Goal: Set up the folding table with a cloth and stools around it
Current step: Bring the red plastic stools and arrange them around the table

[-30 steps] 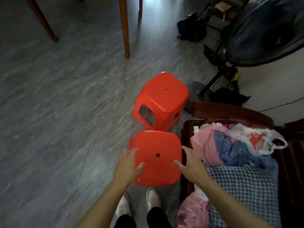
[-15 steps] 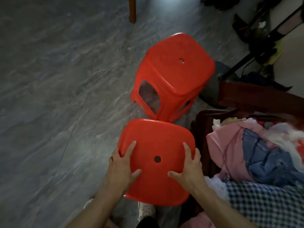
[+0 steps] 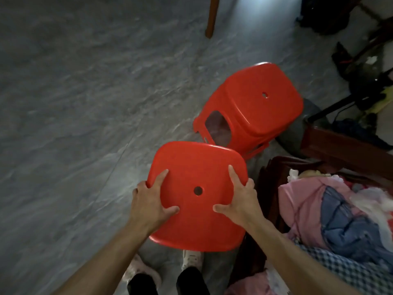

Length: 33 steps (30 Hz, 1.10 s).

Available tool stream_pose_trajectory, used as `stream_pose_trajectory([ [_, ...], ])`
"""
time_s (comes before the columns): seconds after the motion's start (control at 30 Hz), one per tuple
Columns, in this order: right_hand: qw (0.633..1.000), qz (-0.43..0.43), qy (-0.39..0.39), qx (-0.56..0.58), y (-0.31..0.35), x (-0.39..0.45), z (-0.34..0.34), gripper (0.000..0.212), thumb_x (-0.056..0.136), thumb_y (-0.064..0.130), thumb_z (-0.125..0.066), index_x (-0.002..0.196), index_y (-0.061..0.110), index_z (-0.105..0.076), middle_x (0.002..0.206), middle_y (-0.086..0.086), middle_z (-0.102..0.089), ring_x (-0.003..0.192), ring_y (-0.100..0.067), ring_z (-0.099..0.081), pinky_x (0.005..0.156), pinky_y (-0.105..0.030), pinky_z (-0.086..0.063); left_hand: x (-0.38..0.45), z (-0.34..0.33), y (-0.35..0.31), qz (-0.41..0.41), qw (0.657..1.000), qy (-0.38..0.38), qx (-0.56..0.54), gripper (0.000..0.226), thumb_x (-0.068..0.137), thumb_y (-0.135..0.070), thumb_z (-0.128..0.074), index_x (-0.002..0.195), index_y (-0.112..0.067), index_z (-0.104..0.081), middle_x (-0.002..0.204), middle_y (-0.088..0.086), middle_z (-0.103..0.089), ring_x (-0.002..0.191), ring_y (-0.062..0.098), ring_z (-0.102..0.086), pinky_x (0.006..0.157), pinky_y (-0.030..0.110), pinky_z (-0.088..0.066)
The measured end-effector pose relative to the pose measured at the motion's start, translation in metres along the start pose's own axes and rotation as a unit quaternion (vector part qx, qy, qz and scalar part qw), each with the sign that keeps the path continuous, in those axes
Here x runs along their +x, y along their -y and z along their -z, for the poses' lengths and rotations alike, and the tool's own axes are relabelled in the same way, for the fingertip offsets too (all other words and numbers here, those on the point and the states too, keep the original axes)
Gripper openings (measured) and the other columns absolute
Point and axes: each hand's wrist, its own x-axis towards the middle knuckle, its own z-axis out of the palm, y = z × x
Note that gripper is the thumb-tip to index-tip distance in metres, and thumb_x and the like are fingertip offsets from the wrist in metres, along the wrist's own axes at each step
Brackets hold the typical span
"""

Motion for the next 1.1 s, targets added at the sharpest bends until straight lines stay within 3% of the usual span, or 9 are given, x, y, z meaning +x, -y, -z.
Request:
stream_pose_trajectory([
  [0.23,0.991,0.104,0.010,-0.080,0.152,-0.067,0.046,0.129,0.058,0.050,-0.087,0.146,0.054,0.007,0.140,-0.017,-0.024,0.125,-0.039,-0.041,0.104,-0.054,-0.041,-0.073,0.134,0.053,0.060,0.995,-0.068,-0.038,0.114,0.058,-0.057,-0.082,0.148,-0.050,-0.013,0.120,0.019,-0.045,0.114,0.037,-0.048,0.100,0.042,-0.042],
  [0.43,0.975,0.191,0.001,-0.115,0.290,-0.171,0.069,0.128,0.061,0.045,-0.088,0.148,0.052,0.006,0.150,-0.024,-0.015,0.136,-0.043,-0.030,0.108,-0.056,-0.037,-0.166,0.255,0.118,0.091,0.981,-0.141,-0.095,0.115,0.052,-0.062,-0.081,0.144,-0.054,-0.012,0.115,0.020,-0.050,0.110,0.038,-0.050,0.095,0.047,-0.047],
  [0.63,0.944,0.300,-0.010,-0.136,0.392,-0.261,0.068,0.129,0.056,0.052,-0.087,0.151,0.046,-0.001,0.136,-0.020,-0.030,0.125,-0.040,-0.041,0.106,-0.047,-0.041,-0.256,0.344,0.180,0.117,0.964,-0.212,-0.108,0.114,0.052,-0.065,-0.078,0.144,-0.053,-0.013,0.122,0.024,-0.048,0.113,0.041,-0.050,0.097,0.047,-0.046],
  [0.87,0.889,0.422,0.014,-0.178,0.494,-0.320,0.028,0.131,0.048,0.064,-0.082,0.152,0.043,-0.004,0.139,-0.023,-0.037,0.128,-0.038,-0.041,0.108,-0.045,-0.040,-0.331,0.392,0.262,0.192,0.925,-0.295,-0.140,0.118,0.036,-0.080,-0.059,0.142,-0.053,-0.016,0.109,0.019,-0.054,0.106,0.039,-0.052,0.093,0.045,-0.047],
  [1.1,0.832,0.509,0.073,-0.208,0.591,-0.345,-0.038,0.130,0.049,0.059,-0.086,0.153,0.039,-0.011,0.135,-0.020,-0.038,0.128,-0.036,-0.043,0.110,-0.040,-0.037,-0.370,0.408,0.333,0.300,0.875,-0.337,-0.175,0.115,0.046,-0.071,-0.074,0.144,-0.050,-0.017,0.113,0.018,-0.054,0.109,0.039,-0.051,0.095,0.044,-0.044],
])
